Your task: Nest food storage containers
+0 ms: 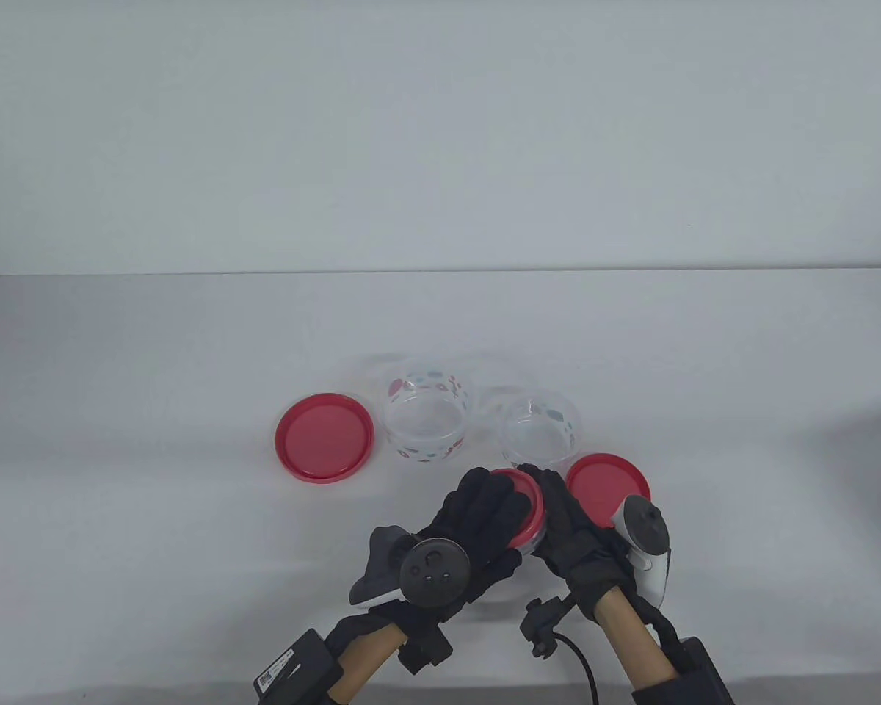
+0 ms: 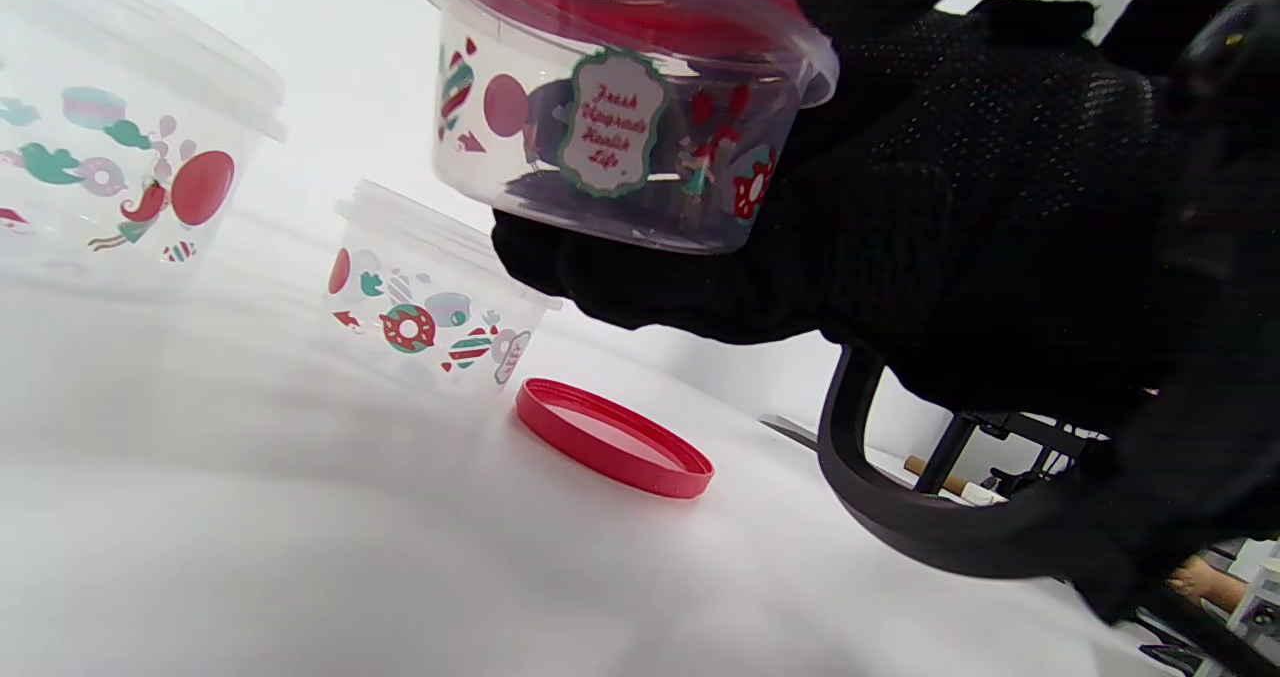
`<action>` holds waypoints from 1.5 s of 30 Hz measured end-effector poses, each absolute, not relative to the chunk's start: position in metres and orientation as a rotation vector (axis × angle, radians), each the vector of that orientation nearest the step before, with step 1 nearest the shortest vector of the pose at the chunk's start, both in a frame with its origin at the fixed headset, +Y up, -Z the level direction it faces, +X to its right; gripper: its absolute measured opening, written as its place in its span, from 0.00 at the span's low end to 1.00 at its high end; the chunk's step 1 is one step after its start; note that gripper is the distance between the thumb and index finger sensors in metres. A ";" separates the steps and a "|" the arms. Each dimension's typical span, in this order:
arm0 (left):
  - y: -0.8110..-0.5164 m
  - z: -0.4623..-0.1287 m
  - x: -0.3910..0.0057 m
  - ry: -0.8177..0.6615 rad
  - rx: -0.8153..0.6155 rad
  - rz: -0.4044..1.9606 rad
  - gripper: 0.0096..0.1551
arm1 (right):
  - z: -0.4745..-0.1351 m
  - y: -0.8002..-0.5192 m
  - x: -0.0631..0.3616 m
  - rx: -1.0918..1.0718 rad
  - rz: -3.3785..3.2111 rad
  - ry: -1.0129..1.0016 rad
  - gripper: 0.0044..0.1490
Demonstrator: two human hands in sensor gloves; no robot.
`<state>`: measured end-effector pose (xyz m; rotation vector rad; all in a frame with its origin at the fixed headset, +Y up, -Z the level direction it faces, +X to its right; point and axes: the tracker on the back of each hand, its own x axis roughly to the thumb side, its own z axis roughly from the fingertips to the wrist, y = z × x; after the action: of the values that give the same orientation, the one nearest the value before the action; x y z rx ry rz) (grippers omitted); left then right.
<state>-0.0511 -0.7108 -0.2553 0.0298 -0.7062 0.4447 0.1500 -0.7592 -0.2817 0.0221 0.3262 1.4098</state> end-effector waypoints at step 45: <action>-0.707 -0.243 -0.090 -0.878 0.075 0.614 0.40 | -0.287 -0.758 0.140 0.297 1.509 0.593 0.40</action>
<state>-0.0897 -0.7075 -0.2432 0.0754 -0.8779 0.6142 0.1404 -0.7582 -0.2869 0.2967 0.5933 1.5090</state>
